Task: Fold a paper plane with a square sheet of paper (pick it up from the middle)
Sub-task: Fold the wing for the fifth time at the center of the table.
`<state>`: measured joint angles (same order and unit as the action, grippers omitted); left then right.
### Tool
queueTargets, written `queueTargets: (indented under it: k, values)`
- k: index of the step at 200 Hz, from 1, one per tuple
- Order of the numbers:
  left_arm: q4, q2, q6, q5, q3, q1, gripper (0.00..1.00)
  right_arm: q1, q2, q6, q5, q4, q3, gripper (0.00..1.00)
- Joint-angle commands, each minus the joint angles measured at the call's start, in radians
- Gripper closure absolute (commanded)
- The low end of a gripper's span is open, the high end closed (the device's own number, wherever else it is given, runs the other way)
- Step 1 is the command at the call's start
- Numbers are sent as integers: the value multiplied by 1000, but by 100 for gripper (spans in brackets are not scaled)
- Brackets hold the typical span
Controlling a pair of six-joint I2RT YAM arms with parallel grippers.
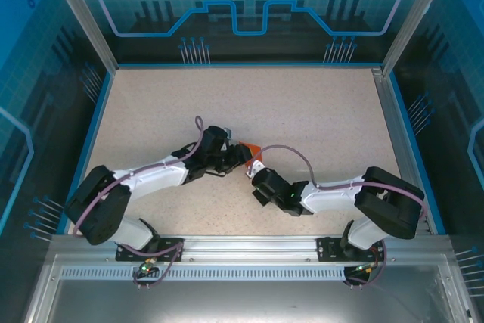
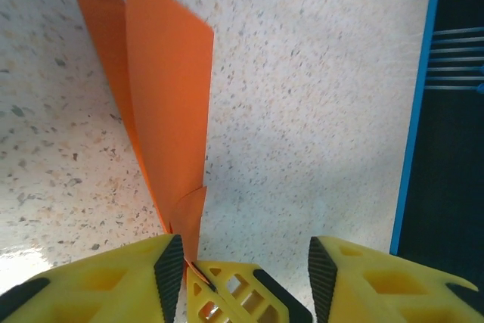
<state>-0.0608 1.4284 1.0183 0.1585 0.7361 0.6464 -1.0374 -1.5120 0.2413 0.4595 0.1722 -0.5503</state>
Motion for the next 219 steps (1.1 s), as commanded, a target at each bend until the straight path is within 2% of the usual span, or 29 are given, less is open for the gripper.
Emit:
queueTargets:
  k: [1,15,45,83,104,162,219]
  values:
    - [101,-77,-17,-105,-38,7,47,27,26,-11,-103,66,24,96]
    - [127,-119,-16,-138,-53,7,44,39,34,-2,-135,92,43,96]
    - [149,-166,-26,-158,-74,7,32,63,47,5,-200,163,81,95]
    - [147,-61,-18,-101,-10,7,24,66,48,0,-167,156,91,95]
    - [137,42,-17,-45,57,7,25,66,53,-8,-146,152,96,94]
    - [130,212,22,10,163,3,29,64,45,-19,-120,148,106,91]
    - [110,234,58,21,154,-3,40,64,24,-35,-109,145,104,90]
